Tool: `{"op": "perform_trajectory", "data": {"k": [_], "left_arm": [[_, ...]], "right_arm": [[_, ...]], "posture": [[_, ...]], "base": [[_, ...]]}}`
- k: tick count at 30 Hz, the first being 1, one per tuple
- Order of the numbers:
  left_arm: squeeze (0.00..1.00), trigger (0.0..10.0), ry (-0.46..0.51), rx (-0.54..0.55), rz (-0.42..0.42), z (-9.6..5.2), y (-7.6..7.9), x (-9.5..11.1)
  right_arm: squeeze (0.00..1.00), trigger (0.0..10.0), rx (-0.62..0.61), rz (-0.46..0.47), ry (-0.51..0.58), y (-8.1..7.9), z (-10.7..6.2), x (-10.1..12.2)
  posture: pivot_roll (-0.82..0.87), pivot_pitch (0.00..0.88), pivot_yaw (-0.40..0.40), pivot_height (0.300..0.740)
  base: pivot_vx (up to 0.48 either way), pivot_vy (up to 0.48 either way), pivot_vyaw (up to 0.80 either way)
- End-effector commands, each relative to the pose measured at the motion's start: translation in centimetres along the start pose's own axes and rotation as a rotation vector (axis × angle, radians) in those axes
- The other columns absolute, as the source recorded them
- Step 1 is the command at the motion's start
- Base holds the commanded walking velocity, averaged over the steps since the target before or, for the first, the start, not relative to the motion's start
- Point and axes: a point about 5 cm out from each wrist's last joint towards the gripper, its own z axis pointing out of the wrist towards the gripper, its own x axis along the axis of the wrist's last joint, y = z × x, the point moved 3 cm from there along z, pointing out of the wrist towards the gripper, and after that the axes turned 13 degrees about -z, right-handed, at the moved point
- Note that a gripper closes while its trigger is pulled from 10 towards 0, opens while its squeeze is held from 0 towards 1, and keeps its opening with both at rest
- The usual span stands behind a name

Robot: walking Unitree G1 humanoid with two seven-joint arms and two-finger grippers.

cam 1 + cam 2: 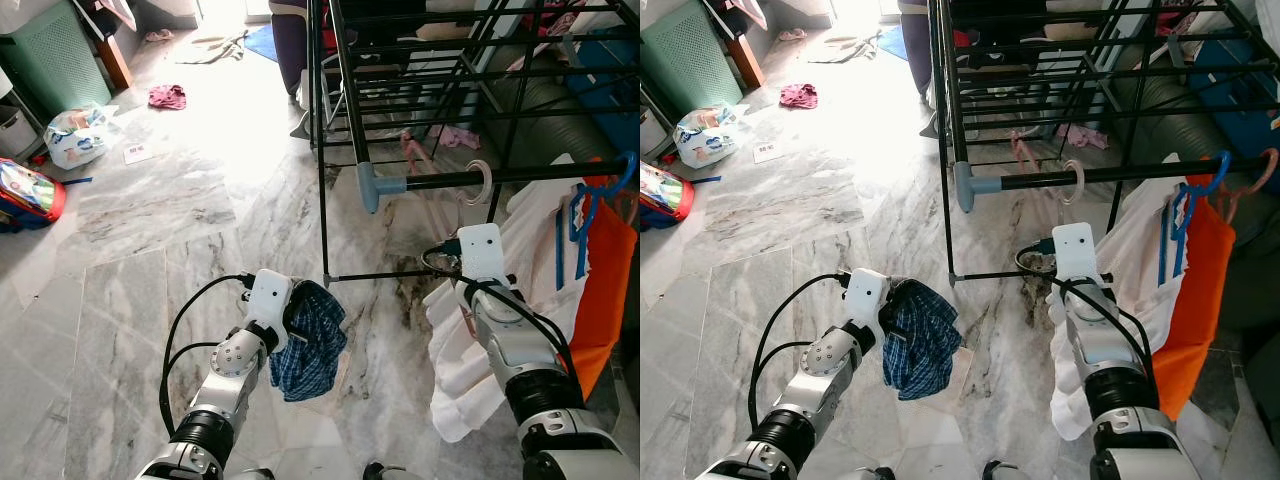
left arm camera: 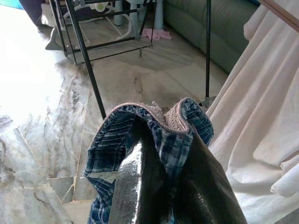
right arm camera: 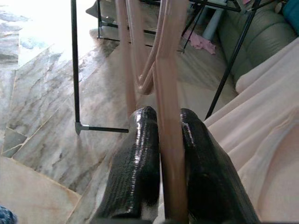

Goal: Hang hanger

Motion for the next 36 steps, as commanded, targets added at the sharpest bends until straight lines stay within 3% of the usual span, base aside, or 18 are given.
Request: {"op": "perform_trajectory", "data": {"k": [1, 12, 24, 26, 28, 32, 34, 35, 36], "left_arm": [[0.0, 10.0, -0.01, -0.003, 0.012, 0.0, 0.0, -0.2], [0.0, 10.0, -0.012, 0.002, 0.014, 0.1, 0.0, -0.2], [0.0, 10.0, -0.007, 0.002, 0.015, 0.0, 0.0, -0.2], [0.0, 10.0, 0.0, -0.003, 0.013, 0.0, 0.0, 0.0], [0.0, 10.0, 0.001, -0.004, 0.012, 0.0, 0.0, 0.0], [0.0, 10.0, 0.016, -0.016, 0.005, 0.0, 0.1, 0.3], [0.0, 10.0, 0.019, -0.019, 0.007, -0.1, 0.2, 0.3], [0.0, 10.0, 0.028, -0.021, 0.021, -0.2, 0.3, 0.4], [0.0, 10.0, 0.033, -0.025, 0.038, -0.3, 0.3, 0.5]], "right_arm": [[0.0, 0.0, -0.01, -0.006, 0.004, 0.2, -0.2, 0.1], [0.0, 0.0, -0.016, -0.03, 0.011, 0.4, -0.6, -0.1], [0.0, 0.0, -0.112, -0.043, 0.123, 1.8, -2.6, 1.0], [0.0, 0.0, -0.124, -0.04, 0.149, 1.7, -3.8, 0.6], [0.0, 0.0, -0.124, -0.04, 0.15, 1.6, -3.9, 0.6], [0.0, 0.1, -0.102, -0.059, 0.127, 0.6, -5.3, -1.4], [0.0, 0.4, -0.1, -0.055, 0.117, 0.4, -5.6, -1.9], [0.0, 1.4, -0.104, -0.047, 0.106, 0.3, -6.2, -2.6], [0.0, 3.8, -0.101, -0.042, 0.097, 0.1, -6.5, -3.1]], "posture": [[-0.03, 0.136, 0.041, 0.74], [-0.03, 0.138, 0.04, 0.74], [-0.03, 0.142, 0.041, 0.74], [-0.04, 0.145, 0.046, 0.74], [-0.04, 0.146, 0.047, 0.74], [-0.04, 0.16, 0.057, 0.74], [-0.04, 0.164, 0.06, 0.74], [-0.03, 0.169, 0.06, 0.74], [-0.03, 0.172, 0.06, 0.74]], "base": [[0.0, 0.0, 0.0], [0.0, 0.0, 0.0], [0.0, 0.0, 0.0], [0.0, 0.0, 0.0], [0.0, 0.0, 0.0], [0.0, 0.0, 0.0], [0.0, 0.0, 0.0], [0.0, 0.0, 0.0], [0.0, 0.0, 0.0]]}}
